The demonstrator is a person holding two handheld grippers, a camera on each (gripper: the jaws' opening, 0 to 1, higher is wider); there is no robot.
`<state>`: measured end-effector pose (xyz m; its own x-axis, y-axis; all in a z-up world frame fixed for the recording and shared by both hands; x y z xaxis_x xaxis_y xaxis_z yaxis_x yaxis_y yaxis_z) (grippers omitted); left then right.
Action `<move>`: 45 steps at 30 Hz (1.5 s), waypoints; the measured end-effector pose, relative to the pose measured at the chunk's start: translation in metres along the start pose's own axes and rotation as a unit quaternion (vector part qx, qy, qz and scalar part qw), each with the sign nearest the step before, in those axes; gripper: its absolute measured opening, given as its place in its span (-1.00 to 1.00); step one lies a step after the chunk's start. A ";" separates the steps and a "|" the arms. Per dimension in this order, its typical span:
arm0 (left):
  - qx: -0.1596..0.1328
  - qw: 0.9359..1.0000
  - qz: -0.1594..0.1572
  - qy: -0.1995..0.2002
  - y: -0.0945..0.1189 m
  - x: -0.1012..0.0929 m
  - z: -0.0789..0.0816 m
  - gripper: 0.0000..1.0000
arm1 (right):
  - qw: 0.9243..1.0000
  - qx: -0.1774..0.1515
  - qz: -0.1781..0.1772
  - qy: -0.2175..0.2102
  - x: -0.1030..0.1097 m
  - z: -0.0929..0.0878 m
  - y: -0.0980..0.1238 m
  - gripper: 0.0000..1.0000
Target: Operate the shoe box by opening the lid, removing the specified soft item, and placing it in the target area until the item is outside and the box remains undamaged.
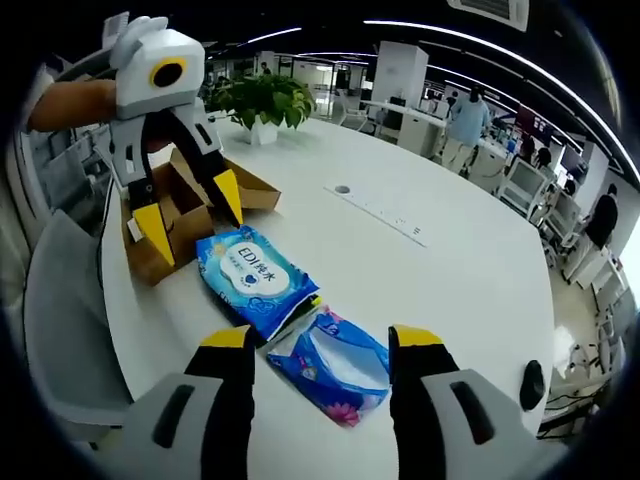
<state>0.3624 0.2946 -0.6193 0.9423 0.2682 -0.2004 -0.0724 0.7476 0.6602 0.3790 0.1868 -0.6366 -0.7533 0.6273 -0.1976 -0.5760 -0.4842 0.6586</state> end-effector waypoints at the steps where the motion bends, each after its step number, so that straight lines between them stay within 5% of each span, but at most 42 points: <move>1: -0.004 1.000 0.004 0.001 0.004 0.000 -0.001 -0.18 | 1.000 0.000 0.000 -0.001 0.002 0.001 0.001 0.07; 23: -0.077 0.990 0.103 0.048 0.105 0.011 -0.040 0.57 | 1.000 0.004 -0.001 -0.012 0.059 0.028 0.022 0.56; 31: -0.094 0.986 0.112 0.081 0.141 0.004 -0.064 0.75 | 1.000 -0.001 0.016 0.026 0.090 0.048 0.024 0.60; 45: -0.105 0.974 0.173 0.106 0.200 0.013 -0.112 0.99 | 0.993 -0.024 0.069 0.095 0.136 0.087 0.008 0.58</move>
<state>0.3232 0.5159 -0.5710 0.7625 0.6291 -0.1510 -0.4602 0.6914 0.5569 0.2996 0.3207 -0.5950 -0.8698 0.4287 -0.2441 -0.4740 -0.5887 0.6548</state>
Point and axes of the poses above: the point that each gripper's makers call its tool centre point, and the gripper's own axes: y roughly backward along the fingers, x roughly to its left, z roughly out of its top, the point moved 1 cm from there along y, roughly backward along the fingers, and after that the axes turned 8 degrees about y, right-handed, at the moved point
